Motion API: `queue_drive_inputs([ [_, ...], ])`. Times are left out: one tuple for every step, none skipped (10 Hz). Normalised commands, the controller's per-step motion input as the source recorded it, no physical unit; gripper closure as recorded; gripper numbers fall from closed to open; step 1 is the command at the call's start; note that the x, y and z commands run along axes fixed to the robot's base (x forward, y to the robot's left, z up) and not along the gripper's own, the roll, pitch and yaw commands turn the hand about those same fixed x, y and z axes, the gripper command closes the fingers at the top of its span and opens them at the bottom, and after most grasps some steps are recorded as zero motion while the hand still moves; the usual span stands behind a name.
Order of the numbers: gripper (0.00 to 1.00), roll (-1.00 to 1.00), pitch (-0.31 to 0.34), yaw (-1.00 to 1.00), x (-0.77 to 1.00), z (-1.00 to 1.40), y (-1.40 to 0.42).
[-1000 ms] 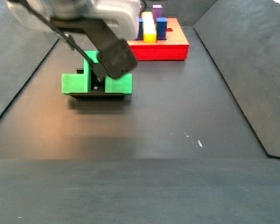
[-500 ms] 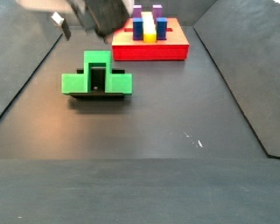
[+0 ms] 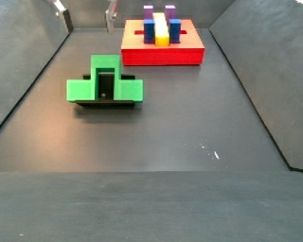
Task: Pick up the green object. Move up. Place the green object on the fixture. Regrasp the green object. Move to above the board. Insert the green object.
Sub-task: Regrasp the green object.
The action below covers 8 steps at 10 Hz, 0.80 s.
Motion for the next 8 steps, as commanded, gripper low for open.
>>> queue_drive_inputs([
  [0.0,1.0,0.0,0.03,0.16,0.06,-0.3],
  [0.0,1.0,0.0,0.01,0.19,0.04,-0.26],
  [0.0,1.0,-0.02,0.0,0.27,0.0,-0.08],
  [0.0,0.82,-0.169,0.0,0.25,-0.18,0.09],
  [0.0,0.71,-0.206,0.0,0.18,-0.25,0.21],
  [0.0,0.71,-0.186,0.0,0.13,-0.25,0.25],
  [0.0,0.72,-0.149,0.0,0.0,-0.24,0.27],
  [0.0,0.73,-0.074,0.03,-0.14,-0.24,0.15],
])
